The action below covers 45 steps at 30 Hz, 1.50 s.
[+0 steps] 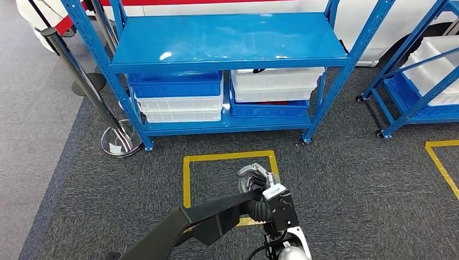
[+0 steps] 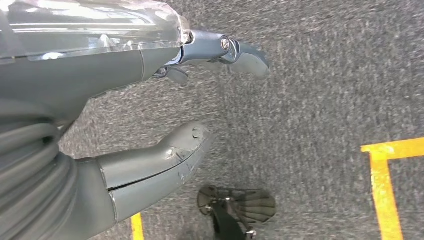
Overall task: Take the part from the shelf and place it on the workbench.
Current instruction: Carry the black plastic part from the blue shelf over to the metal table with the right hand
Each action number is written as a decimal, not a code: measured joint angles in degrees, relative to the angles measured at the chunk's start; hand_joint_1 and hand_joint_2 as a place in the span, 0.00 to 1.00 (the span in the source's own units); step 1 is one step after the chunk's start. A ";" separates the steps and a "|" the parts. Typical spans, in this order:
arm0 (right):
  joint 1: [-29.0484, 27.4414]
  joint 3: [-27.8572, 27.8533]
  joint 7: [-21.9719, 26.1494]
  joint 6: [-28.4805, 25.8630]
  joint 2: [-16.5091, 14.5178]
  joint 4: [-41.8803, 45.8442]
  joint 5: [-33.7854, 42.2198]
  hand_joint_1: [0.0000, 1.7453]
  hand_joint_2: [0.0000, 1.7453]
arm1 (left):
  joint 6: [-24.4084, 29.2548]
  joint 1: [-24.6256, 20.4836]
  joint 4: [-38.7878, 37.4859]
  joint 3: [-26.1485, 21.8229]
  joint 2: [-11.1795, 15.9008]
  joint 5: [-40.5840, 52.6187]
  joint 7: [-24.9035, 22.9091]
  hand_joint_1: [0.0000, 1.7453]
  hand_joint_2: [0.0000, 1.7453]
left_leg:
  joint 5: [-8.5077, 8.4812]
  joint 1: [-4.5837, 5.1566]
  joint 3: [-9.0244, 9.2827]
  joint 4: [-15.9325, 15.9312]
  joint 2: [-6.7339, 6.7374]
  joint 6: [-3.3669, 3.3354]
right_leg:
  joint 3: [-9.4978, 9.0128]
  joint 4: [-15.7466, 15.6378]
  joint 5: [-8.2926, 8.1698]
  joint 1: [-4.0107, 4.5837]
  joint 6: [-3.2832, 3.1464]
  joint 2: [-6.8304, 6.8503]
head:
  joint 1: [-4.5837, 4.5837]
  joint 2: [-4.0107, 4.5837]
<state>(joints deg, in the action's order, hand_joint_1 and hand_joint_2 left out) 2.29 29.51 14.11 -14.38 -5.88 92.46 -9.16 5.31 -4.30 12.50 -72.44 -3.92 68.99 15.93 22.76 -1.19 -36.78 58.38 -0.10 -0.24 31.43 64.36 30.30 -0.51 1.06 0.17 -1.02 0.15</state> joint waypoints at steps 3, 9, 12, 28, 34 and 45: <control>0.27 0.02 0.08 -0.01 -0.20 -0.02 0.01 1.00 1.00 | -0.08 0.03 0.01 0.04 0.04 0.04 -0.01 0.00 1.00 | -1.59 -0.09 -0.47 -0.47 -0.01 1.05 | -4.17 -7.14 0.34 0.68 -0.88 -0.11 | 0.00 0.00; -0.31 0.08 0.86 -0.85 -0.37 -0.29 -0.08 1.00 1.00 | -0.70 0.41 0.02 0.08 0.49 0.19 -0.39 0.00 1.00 | 6.93 -0.16 -3.22 7.73 -0.05 2.41 | -1.08 -8.30 -3.60 0.35 -3.27 0.40 | -0.34 0.00; -0.98 -0.01 1.29 -1.50 -0.37 -0.51 -0.07 1.00 1.00 | -0.95 0.43 0.02 0.08 0.78 0.22 -0.57 0.00 1.00 | 8.79 -0.19 -3.35 15.67 -0.05 2.89 | 1.82 -7.58 -5.37 0.45 -3.14 0.52 | -0.48 0.00; -3.96 -1.79 1.87 -3.30 0.01 -0.08 -1.09 1.00 1.00 | -2.18 0.43 0.04 0.32 1.31 1.30 -1.05 0.00 1.00 | 1.88 0.01 2.70 -0.63 0.49 -0.36 | 8.06 10.40 2.11 -0.04 0.67 0.05 | 0.13 0.00; -4.93 -3.07 1.88 -4.42 0.09 2.14 -4.07 1.00 1.00 | -2.73 0.57 0.04 0.49 1.32 1.86 -0.83 0.00 1.00 | -1.27 0.05 -0.17 -0.32 0.56 1.27 | -5.03 -7.24 1.14 0.65 -1.10 -0.07 | 0.10 0.00; -8.45 -5.08 2.08 -4.85 -0.15 5.41 -5.81 1.00 1.00 | -3.08 1.02 0.04 0.56 1.46 2.35 -0.25 0.00 1.00 | 5.48 -0.13 0.34 11.63 0.10 2.35 | 1.56 -6.91 -4.33 0.80 -3.28 -1.76 | -0.22 0.00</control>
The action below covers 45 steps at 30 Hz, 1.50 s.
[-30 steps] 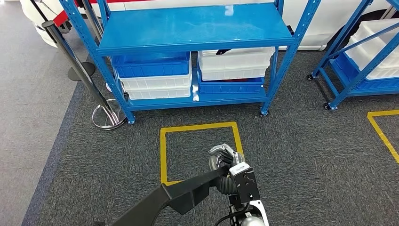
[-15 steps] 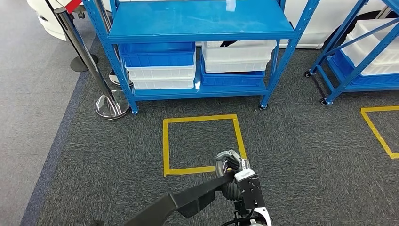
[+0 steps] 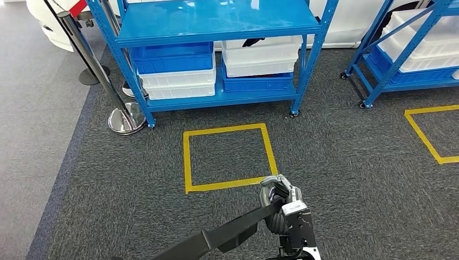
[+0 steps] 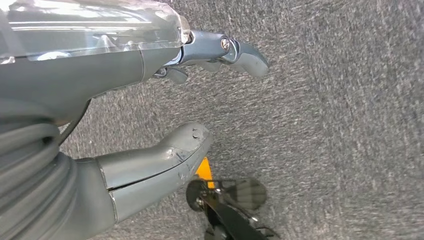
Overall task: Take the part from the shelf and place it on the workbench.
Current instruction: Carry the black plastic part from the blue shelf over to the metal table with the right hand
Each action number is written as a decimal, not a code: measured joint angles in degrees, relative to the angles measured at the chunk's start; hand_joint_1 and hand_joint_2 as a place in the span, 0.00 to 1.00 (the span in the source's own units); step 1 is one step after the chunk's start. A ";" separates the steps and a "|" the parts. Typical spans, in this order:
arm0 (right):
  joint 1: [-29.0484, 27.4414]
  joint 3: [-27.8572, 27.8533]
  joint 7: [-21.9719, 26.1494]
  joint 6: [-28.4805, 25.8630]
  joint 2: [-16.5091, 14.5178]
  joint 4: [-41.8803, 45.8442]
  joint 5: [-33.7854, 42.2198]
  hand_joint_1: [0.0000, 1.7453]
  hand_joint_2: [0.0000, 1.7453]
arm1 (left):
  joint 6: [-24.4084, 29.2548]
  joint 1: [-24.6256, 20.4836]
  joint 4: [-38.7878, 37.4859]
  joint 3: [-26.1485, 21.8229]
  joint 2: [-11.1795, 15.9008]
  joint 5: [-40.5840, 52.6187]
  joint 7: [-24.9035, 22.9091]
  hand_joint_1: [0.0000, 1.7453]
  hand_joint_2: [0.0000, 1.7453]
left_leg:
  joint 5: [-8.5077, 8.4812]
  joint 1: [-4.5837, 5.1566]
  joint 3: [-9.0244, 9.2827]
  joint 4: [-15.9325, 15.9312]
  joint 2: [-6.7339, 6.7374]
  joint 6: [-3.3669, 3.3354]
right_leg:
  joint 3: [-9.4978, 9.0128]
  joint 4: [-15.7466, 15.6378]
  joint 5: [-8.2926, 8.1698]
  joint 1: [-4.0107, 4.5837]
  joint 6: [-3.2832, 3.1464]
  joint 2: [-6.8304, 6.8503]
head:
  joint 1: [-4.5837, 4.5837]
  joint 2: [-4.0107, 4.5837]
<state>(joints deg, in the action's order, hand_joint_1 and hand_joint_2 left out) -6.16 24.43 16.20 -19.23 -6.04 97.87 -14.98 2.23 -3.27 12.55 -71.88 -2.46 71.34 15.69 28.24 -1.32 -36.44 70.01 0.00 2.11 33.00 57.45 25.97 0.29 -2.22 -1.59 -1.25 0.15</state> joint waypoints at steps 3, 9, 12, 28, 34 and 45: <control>-0.21 -0.33 0.11 0.06 -0.04 0.54 -0.17 1.00 1.00 | 0.00 -0.02 -0.01 0.07 0.11 0.06 0.18 0.00 1.00 | 0.49 0.18 7.25 -10.66 -1.98 -0.77 | 1.66 1.15 -0.78 0.07 0.82 -0.96 | 0.02 0.00; -1.62 -1.43 0.28 -0.02 -0.05 1.89 -0.65 1.00 1.00 | -0.01 0.08 -0.02 0.68 -0.03 1.01 0.70 0.00 1.00 | -0.24 -0.12 7.45 -13.39 -0.12 -2.63 | 4.07 5.20 1.28 -0.21 2.79 -0.51 | 0.38 0.00; -2.43 -2.02 0.35 -0.22 -0.01 2.46 -1.09 1.00 1.00 | -0.02 0.44 -0.01 1.07 -0.02 1.53 0.87 0.00 1.00 | -0.95 -0.06 6.43 -13.38 1.31 -2.80 | 8.35 15.84 7.18 -0.67 3.66 1.09 | 0.72 0.00; -4.01 -3.40 0.40 -0.46 0.02 4.41 -2.12 1.00 1.00 | -0.79 0.78 -0.01 1.74 0.09 2.28 1.32 0.00 1.00 | 7.24 0.09 -1.32 3.63 0.61 0.13 | -0.55 0.23 0.58 0.06 -0.44 0.53 | 0.15 0.00; -4.32 -3.68 0.31 -0.56 0.01 4.81 -2.51 1.00 1.00 | -0.87 0.80 -0.01 2.01 0.32 2.52 1.41 0.00 1.00 | -0.43 0.45 5.77 -11.59 -2.31 -1.58 | 0.02 1.25 0.51 0.48 0.03 -2.70 | 0.14 0.00; -4.78 -3.99 0.30 -1.33 0.04 5.23 -2.53 1.00 1.00 | -1.03 0.88 -0.01 2.25 0.24 2.80 1.58 0.00 1.00 | -1.56 0.01 6.01 -13.62 2.42 -2.80 | 7.39 15.62 6.70 -1.39 3.71 1.35 | 0.75 0.00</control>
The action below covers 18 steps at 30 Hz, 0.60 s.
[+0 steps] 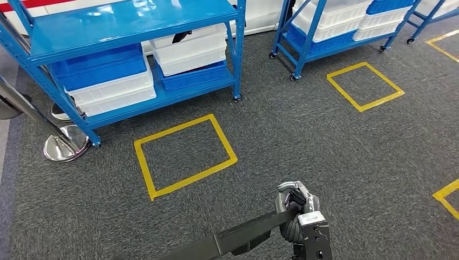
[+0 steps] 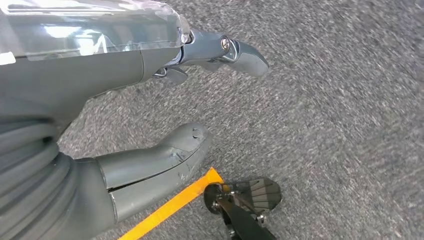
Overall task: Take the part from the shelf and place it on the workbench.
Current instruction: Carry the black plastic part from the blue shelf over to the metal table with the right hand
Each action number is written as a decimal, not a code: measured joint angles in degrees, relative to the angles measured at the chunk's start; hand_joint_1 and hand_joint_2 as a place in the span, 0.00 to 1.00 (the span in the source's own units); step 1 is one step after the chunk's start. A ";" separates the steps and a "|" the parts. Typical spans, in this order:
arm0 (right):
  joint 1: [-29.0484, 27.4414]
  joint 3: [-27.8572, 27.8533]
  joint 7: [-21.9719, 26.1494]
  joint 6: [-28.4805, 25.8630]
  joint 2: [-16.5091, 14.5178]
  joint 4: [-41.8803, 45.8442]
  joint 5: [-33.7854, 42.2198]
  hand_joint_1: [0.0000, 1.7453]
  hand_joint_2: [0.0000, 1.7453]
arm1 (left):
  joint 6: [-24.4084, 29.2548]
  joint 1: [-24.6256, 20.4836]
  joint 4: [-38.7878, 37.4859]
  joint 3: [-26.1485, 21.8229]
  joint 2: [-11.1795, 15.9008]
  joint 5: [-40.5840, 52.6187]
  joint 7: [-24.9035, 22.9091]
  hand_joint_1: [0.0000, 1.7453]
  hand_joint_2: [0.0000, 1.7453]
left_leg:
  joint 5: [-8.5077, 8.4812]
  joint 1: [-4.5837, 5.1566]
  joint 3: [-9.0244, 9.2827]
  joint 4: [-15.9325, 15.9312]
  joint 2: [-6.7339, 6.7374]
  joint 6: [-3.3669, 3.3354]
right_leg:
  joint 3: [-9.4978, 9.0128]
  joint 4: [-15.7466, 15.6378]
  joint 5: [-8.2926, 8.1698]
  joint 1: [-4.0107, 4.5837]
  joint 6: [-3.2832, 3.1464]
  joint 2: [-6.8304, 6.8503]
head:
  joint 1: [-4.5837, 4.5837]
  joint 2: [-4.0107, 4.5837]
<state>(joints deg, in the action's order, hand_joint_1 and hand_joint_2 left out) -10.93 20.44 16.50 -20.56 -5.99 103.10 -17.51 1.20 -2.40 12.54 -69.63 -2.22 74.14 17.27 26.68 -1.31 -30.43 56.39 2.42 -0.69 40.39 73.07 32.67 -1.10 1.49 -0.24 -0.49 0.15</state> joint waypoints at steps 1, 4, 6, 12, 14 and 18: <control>-0.02 -0.02 0.02 -0.05 0.01 0.01 0.00 1.00 1.00 | -0.06 -0.05 0.00 0.00 -0.02 0.02 -0.05 0.00 1.00 | 0.15 -0.10 0.03 0.17 0.44 0.22 | -1.69 -3.00 -1.86 -0.27 0.23 0.52 | 0.01 0.00; -0.01 -0.07 0.19 -0.22 -0.01 0.30 0.00 1.00 1.00 | -0.16 -0.15 0.00 -0.01 -0.03 0.06 -0.42 0.00 1.00 | 0.77 -0.03 0.17 0.85 1.41 1.37 | -6.99 -12.96 -5.45 -0.19 0.07 2.88 | 0.04 0.00; -0.07 -0.16 0.37 -0.40 -0.03 0.61 0.05 1.00 1.00 | -0.09 -0.19 0.00 -0.01 -0.02 0.05 -0.95 0.00 1.00 | 0.92 0.14 0.28 0.90 2.08 2.16 | -7.27 -14.09 -5.30 0.35 -0.69 2.73 | -0.03 0.00; -0.40 -0.52 0.63 -1.01 -0.10 1.15 0.19 1.00 1.00 | 0.85 -0.21 0.00 -0.01 -0.07 0.19 -2.96 0.00 1.00 | 7.75 -0.30 -4.27 11.81 -1.46 3.30 | -7.14 -14.73 -5.94 0.23 -2.92 0.06 | -0.62 0.00; -0.56 -0.61 0.64 -1.04 -0.10 1.16 0.20 1.00 1.00 | 1.02 -0.03 0.00 -0.01 -0.02 0.27 -3.20 0.00 1.00 | 9.43 -0.26 -7.13 17.70 -1.87 3.23 | -7.04 -14.56 -5.95 0.47 -3.08 -1.10 | -0.73 0.00; -0.80 -0.84 0.66 -1.20 -0.10 1.18 0.22 1.00 1.00 | 0.69 -0.03 0.00 -0.01 -0.01 0.30 -2.71 0.00 1.00 | 2.81 -0.26 -2.60 7.06 -3.67 2.55 | -7.09 -14.01 -5.75 0.65 -2.83 -3.49 | -0.77 0.00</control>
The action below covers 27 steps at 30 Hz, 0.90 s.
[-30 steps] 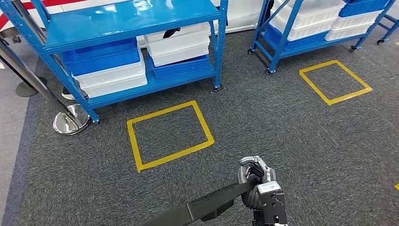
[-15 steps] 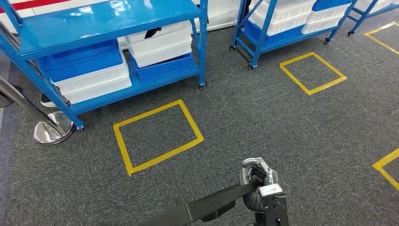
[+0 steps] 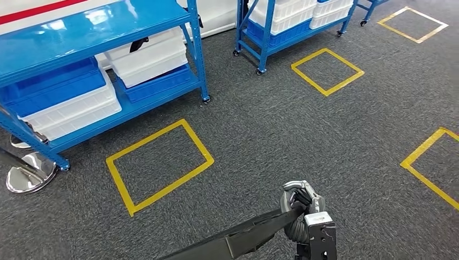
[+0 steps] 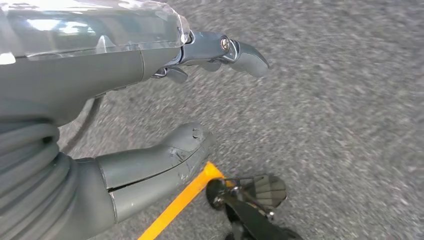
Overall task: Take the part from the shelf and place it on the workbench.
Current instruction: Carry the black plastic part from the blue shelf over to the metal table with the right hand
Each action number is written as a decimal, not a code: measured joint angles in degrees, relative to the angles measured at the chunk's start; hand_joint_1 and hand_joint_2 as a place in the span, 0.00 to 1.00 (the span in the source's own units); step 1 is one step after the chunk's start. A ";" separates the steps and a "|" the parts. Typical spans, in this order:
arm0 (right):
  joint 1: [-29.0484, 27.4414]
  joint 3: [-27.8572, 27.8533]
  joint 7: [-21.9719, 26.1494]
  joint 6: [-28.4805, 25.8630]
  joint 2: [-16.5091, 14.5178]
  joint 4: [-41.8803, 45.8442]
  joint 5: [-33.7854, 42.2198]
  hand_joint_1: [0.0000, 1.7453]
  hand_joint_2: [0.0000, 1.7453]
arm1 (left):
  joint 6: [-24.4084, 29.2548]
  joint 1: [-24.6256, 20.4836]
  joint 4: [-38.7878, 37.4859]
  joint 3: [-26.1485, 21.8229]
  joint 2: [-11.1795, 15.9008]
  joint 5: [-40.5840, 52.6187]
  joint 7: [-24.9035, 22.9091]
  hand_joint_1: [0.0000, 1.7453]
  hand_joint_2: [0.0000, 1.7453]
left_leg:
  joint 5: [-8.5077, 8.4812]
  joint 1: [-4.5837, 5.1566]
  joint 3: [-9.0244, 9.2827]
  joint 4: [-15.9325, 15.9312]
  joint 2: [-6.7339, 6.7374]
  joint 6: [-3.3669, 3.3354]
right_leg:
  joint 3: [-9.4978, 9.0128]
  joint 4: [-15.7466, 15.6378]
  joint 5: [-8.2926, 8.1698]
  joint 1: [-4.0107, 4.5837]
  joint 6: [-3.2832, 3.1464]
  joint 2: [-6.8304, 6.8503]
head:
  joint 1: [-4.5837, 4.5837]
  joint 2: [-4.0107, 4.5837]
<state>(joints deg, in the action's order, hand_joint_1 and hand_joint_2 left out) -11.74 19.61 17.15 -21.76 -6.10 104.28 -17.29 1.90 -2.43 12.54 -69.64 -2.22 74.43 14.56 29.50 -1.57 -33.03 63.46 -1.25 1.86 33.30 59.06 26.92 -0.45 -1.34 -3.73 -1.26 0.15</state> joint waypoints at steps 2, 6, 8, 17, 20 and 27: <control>-0.06 -0.12 0.03 -0.01 0.00 0.03 0.01 1.00 1.00 | -0.22 -0.04 0.00 0.00 0.04 -0.01 0.05 0.00 1.00 | -1.36 0.10 1.98 -4.77 -1.57 -0.34 | 0.33 0.27 -0.02 -0.01 0.57 -1.02 | -0.06 0.00; -0.31 -0.27 0.04 -0.05 0.01 0.07 0.02 1.00 1.00 | -0.80 -0.22 0.01 0.00 0.03 0.05 0.05 0.00 1.00 | -1.90 0.16 2.23 -5.69 -0.31 -1.54 | 1.18 0.95 0.18 -0.21 2.03 -0.83 | 0.05 0.00; -0.23 -0.33 0.03 -0.16 0.02 0.08 0.03 1.00 1.00 | -1.02 -0.26 0.00 0.00 0.02 0.22 0.05 0.00 1.00 | -2.20 0.10 2.30 -6.09 0.80 -2.21 | 3.35 5.65 3.08 -0.22 2.51 1.86 | 0.39 0.00; -0.20 -1.37 -0.10 -0.58 0.21 0.09 0.55 1.00 1.00 | -1.48 -0.21 -0.01 0.02 -0.01 1.11 0.01 0.00 1.00 | -1.59 0.57 2.82 -5.96 4.82 -1.75 | 0.08 0.32 0.29 0.26 2.07 6.87 | 0.63 0.00; -0.20 -1.65 -0.16 -0.63 0.26 0.19 0.55 1.00 1.00 | -1.57 -0.27 -0.01 0.03 -0.03 1.14 -0.04 0.00 1.00 | -1.36 0.69 2.90 -5.89 5.07 -1.20 | -0.12 -0.41 0.23 0.36 1.51 6.53 | 0.59 0.00; -0.08 -3.10 -0.54 -0.27 0.42 0.72 0.57 1.00 1.00 | -1.72 -0.15 -0.01 0.04 -0.21 1.19 -0.15 0.00 1.00 | 7.17 0.49 -4.95 11.69 1.77 0.45 | 0.12 -1.18 -0.72 0.32 -0.60 2.19 | 0.16 0.00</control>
<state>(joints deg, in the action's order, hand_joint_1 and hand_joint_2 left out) -11.82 16.50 16.62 -22.04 -5.68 105.00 -16.72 0.17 -2.57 12.52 -69.59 -2.43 75.63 14.41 36.67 -1.07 -37.98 75.14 0.52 2.31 33.42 57.88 26.20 -0.13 -1.94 -1.54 -1.10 0.15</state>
